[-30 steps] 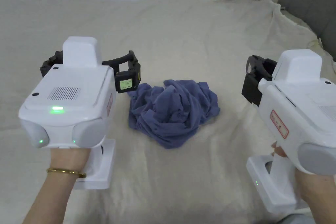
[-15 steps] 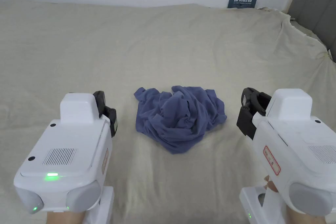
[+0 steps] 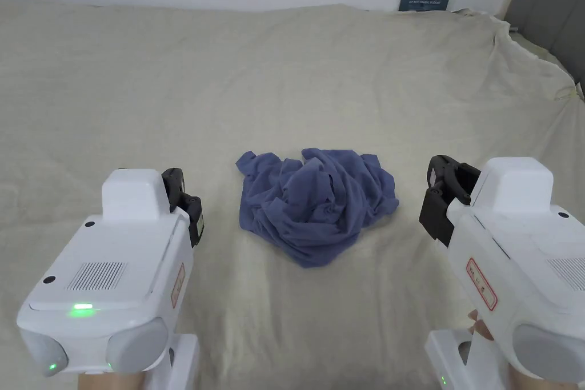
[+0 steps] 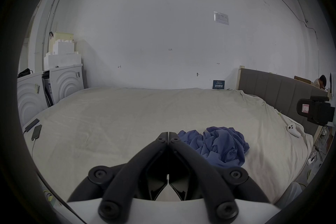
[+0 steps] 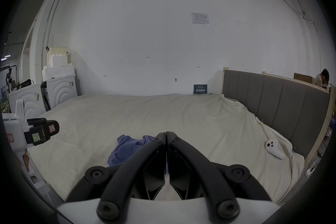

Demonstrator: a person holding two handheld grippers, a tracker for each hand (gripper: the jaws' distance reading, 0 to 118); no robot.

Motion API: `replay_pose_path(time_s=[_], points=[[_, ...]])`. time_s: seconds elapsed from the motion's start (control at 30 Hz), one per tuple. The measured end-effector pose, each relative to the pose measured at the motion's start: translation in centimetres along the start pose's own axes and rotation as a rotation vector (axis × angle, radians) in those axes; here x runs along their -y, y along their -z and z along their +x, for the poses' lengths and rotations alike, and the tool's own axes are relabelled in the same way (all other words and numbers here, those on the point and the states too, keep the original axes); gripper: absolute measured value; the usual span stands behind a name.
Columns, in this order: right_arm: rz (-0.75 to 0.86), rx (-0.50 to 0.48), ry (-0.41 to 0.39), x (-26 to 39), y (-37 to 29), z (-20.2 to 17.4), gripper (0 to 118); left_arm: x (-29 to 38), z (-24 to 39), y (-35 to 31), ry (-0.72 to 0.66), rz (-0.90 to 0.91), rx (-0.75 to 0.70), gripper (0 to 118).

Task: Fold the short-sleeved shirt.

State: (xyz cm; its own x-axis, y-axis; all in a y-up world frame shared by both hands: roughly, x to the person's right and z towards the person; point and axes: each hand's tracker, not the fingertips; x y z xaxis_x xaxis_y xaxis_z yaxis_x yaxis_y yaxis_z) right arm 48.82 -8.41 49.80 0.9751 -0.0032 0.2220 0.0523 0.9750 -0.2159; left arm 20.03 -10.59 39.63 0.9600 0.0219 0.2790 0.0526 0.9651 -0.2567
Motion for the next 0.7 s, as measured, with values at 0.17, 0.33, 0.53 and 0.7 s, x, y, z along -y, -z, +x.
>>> replay_pose_path(time_s=[0.17,0.33,0.53,0.7], points=[[0.010,-0.002,-0.003,-0.9,0.7,0.2,0,-1.8,-0.4,2.3,-0.051,-0.043,0.029,27],[0.013,-0.013,-0.005,-1.8,1.6,0.2,0,-4.6,-1.0,7.8,-0.146,-0.197,0.088,118],[0.005,-0.027,-0.001,-1.8,2.6,0.1,0,-6.6,-1.3,17.8,-0.239,-0.426,0.204,118],[0.003,-0.021,-0.033,-2.0,3.3,0.2,0,-5.4,0.1,26.5,-0.160,-0.624,0.102,118]])
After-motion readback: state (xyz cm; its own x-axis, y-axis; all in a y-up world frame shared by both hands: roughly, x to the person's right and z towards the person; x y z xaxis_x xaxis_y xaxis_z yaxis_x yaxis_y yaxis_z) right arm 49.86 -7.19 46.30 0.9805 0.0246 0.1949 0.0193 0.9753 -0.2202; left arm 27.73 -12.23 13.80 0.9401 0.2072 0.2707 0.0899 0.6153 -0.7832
